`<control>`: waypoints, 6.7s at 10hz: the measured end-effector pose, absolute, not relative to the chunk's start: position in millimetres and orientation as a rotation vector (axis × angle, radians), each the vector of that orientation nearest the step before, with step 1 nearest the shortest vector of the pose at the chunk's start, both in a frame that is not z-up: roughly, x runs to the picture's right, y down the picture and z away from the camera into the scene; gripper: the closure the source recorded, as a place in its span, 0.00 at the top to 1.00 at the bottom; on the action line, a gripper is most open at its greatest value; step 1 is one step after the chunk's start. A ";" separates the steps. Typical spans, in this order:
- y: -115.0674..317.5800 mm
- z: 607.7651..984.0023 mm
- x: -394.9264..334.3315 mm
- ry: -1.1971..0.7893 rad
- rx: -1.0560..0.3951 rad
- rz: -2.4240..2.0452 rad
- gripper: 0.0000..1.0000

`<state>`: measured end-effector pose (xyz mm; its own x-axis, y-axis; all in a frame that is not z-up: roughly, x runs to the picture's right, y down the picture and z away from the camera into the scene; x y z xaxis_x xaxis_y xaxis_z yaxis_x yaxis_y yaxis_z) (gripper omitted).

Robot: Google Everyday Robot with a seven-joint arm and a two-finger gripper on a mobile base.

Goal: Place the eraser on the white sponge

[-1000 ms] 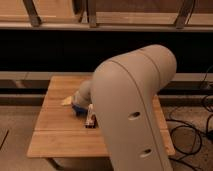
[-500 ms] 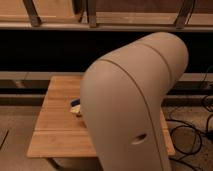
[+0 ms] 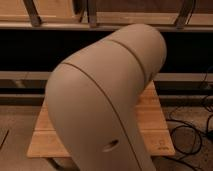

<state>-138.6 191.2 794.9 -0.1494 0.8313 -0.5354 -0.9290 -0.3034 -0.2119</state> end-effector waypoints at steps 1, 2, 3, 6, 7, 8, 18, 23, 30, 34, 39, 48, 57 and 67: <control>190.7 800.6 -141.0 0.193 -0.677 1.736 0.80; 188.0 806.9 -139.6 0.188 -0.671 1.712 0.80; 185.5 812.0 -132.6 0.193 -0.658 1.688 0.80; 188.0 813.6 -110.9 0.245 -0.641 1.629 0.80; 191.1 813.9 -109.3 0.259 -0.646 1.608 0.80; 193.4 816.4 -112.1 0.263 -0.654 1.595 0.80; 203.6 841.8 -126.2 0.313 -0.639 1.507 0.80; 193.5 861.1 -114.2 0.381 -0.594 1.497 0.78; 206.6 873.7 -112.6 0.430 -0.678 1.527 0.10; 199.3 862.5 -100.1 0.426 -0.654 1.555 0.00; 175.2 835.9 -89.4 0.370 -0.583 1.606 0.00; 110.5 817.8 -178.5 0.079 -0.492 1.239 0.00; 110.9 884.5 -231.9 0.014 -0.660 0.974 0.01; 111.5 885.4 -231.3 0.016 -0.661 0.969 0.80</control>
